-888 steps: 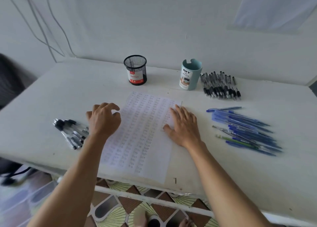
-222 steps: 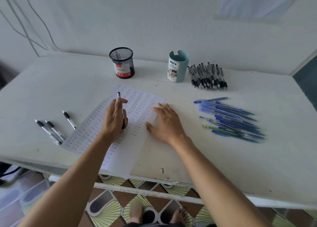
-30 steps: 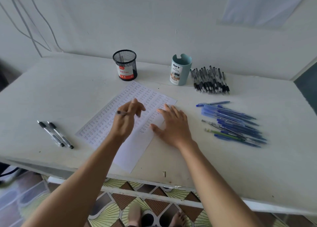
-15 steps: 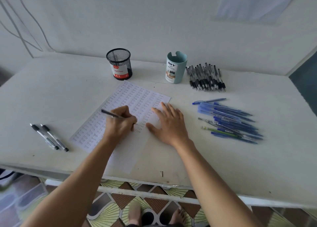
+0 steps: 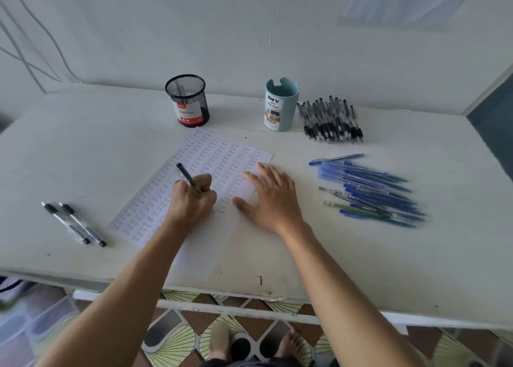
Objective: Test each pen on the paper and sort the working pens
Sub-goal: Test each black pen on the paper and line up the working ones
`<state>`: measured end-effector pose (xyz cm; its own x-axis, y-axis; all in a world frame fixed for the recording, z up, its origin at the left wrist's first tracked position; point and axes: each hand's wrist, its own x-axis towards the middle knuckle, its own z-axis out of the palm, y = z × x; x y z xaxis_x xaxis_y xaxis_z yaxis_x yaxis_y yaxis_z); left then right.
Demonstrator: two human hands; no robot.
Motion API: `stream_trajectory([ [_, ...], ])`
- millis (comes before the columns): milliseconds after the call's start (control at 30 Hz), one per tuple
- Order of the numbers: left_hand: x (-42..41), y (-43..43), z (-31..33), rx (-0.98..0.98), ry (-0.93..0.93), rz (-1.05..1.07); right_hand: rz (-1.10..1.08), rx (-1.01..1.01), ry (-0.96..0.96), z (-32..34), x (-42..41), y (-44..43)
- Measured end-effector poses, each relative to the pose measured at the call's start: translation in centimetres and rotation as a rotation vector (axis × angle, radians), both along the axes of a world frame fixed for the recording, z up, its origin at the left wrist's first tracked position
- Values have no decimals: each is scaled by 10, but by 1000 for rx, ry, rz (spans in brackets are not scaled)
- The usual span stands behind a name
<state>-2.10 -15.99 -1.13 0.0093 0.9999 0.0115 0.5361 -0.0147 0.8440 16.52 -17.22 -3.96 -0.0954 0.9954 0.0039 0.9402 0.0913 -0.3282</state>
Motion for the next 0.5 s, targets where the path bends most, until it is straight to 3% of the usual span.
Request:
stream_trajectory([
  [500, 0, 0, -2, -2, 11, -11, 6, -3, -15, 0, 0, 0],
])
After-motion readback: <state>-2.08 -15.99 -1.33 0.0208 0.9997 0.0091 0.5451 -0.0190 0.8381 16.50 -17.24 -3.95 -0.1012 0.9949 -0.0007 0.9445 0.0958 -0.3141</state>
